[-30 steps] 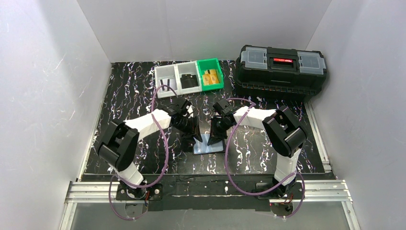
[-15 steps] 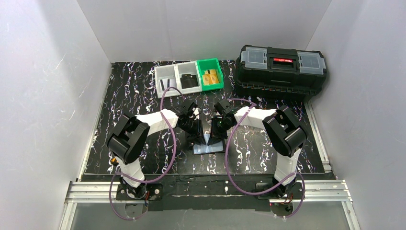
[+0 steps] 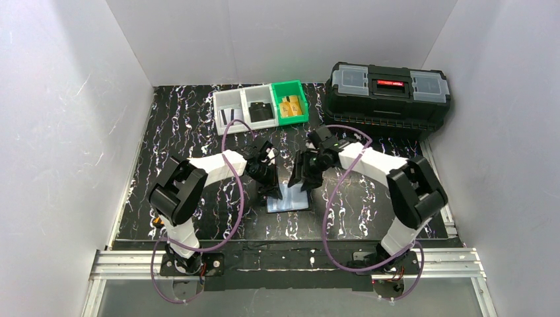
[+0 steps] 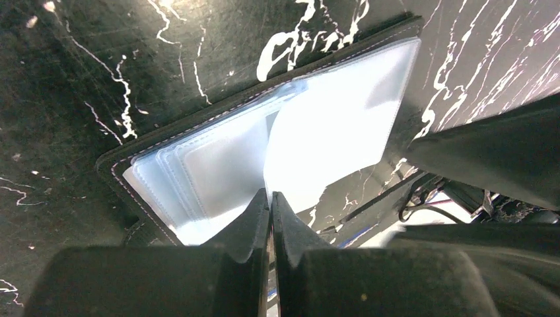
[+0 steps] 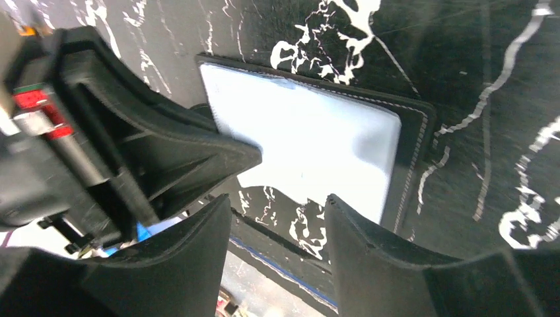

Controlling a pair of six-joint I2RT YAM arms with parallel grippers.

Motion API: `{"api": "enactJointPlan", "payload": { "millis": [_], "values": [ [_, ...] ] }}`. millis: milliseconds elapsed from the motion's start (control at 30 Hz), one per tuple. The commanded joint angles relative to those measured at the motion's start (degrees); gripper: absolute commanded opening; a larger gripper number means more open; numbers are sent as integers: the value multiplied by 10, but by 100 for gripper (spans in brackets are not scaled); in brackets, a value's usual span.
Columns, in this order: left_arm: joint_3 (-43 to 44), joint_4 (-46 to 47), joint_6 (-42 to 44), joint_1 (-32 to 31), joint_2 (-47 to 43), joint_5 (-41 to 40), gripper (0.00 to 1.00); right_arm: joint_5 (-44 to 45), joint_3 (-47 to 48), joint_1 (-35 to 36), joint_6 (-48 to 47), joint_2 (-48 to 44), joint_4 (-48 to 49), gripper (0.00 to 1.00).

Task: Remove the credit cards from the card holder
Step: Remove the credit card from the card holder.

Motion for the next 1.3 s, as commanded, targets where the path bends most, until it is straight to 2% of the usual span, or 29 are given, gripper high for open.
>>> {"api": "enactJointPlan", "payload": {
  "millis": [0, 167, 300, 667, 800, 900, 1033, 1133, 1267],
  "values": [
    [33, -11, 5, -11, -24, 9, 5, 19, 12, -26, -17, -65, -51, 63],
    [60, -11, 3, -27, -14, 18, 32, 38, -4, -42, -20, -114, -70, 66],
    [84, -12, 1, -39, 4, 19, 43, 58, -18, -51, -20, -143, -83, 66],
    [144, -16, -11, -62, 82, 23, 50, 107, -69, -71, -4, -223, -98, 67],
    [149, -21, -9, -61, 73, 16, 53, 103, -71, -71, -3, -231, -97, 68],
    [160, -52, 2, -56, 48, -21, 55, 93, -64, -61, 2, -219, -88, 68],
    [132, -70, 2, -26, -15, -67, 56, 98, -31, -24, 5, -186, -87, 68],
    [108, -86, 15, 4, -45, -73, 56, 106, -3, 4, 7, -153, -86, 68],
    [67, -91, 27, 33, -62, -61, 52, 113, 42, 35, 5, -92, -90, 65]
  ]
}}
